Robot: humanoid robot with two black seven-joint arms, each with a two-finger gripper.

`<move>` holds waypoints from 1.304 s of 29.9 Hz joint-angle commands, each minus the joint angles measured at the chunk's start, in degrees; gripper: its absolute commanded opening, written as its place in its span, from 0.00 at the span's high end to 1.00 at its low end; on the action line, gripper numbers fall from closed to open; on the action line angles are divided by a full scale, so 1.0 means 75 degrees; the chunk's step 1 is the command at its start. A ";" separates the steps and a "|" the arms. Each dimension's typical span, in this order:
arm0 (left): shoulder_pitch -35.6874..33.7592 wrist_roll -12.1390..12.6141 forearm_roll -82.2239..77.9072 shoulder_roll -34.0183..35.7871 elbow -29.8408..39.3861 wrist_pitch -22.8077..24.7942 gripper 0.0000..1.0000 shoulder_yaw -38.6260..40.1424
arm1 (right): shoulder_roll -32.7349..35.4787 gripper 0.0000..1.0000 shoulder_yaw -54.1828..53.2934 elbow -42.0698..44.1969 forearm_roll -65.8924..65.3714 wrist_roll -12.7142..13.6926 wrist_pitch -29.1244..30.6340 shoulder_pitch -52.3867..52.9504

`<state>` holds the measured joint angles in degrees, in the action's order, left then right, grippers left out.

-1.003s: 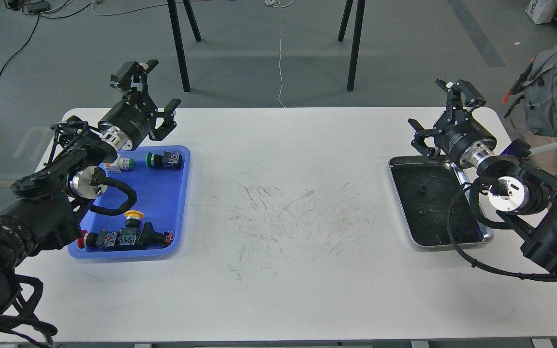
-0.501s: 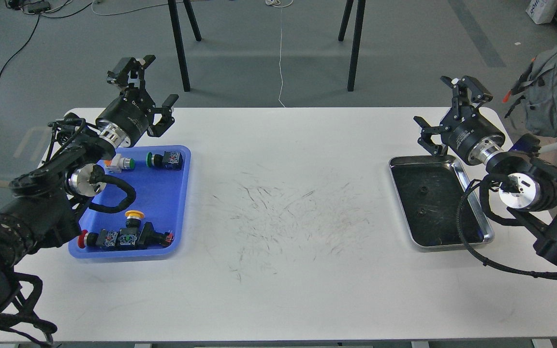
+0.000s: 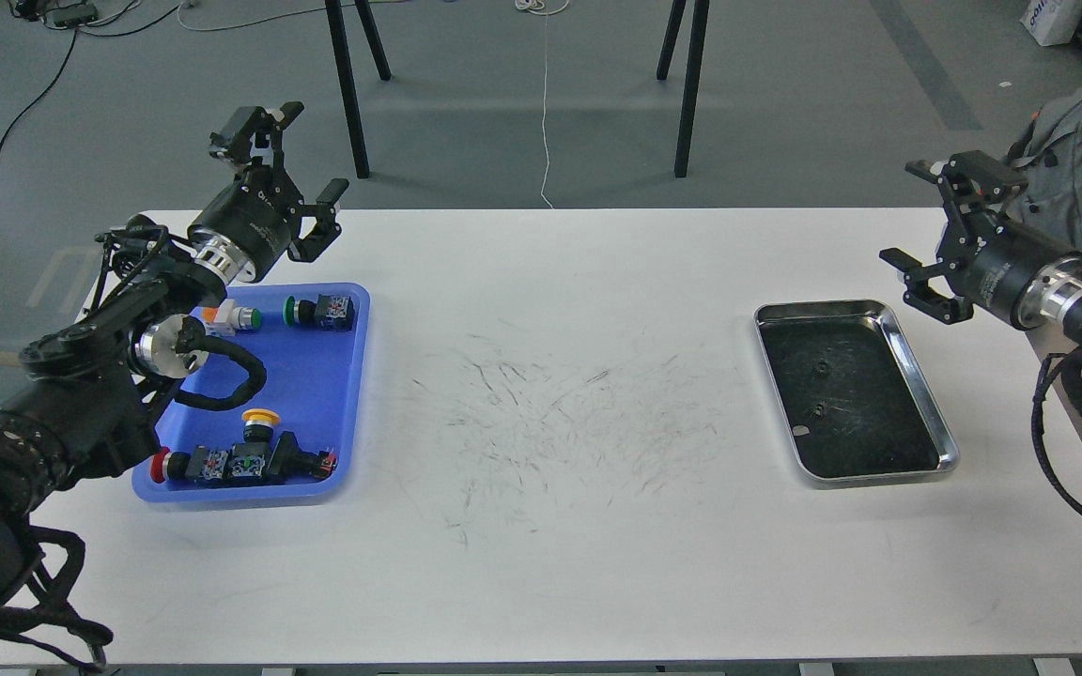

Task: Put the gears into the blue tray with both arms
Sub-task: 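Reach the right gripper into the metal tray and grasp a black gear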

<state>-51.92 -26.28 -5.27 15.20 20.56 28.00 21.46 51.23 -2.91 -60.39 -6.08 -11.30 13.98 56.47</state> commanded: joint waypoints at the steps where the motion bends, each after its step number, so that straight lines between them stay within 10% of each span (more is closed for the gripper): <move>1: 0.0020 -0.0011 -0.0001 0.0000 0.0001 0.0000 0.00 -0.0002 | 0.0294 0.00 0.1078 0.0025 -0.0666 -0.0028 0.0070 0.0650; 39: 0.0032 -0.0093 -0.0001 -0.0117 0.0001 0.0000 0.00 0.0010 | -0.2002 0.04 0.2673 0.1746 -0.7532 0.0007 -0.1243 0.0452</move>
<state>-51.70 -26.86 -5.27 14.36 20.57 28.00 21.53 37.36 16.98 -49.91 -60.34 -10.87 4.57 60.07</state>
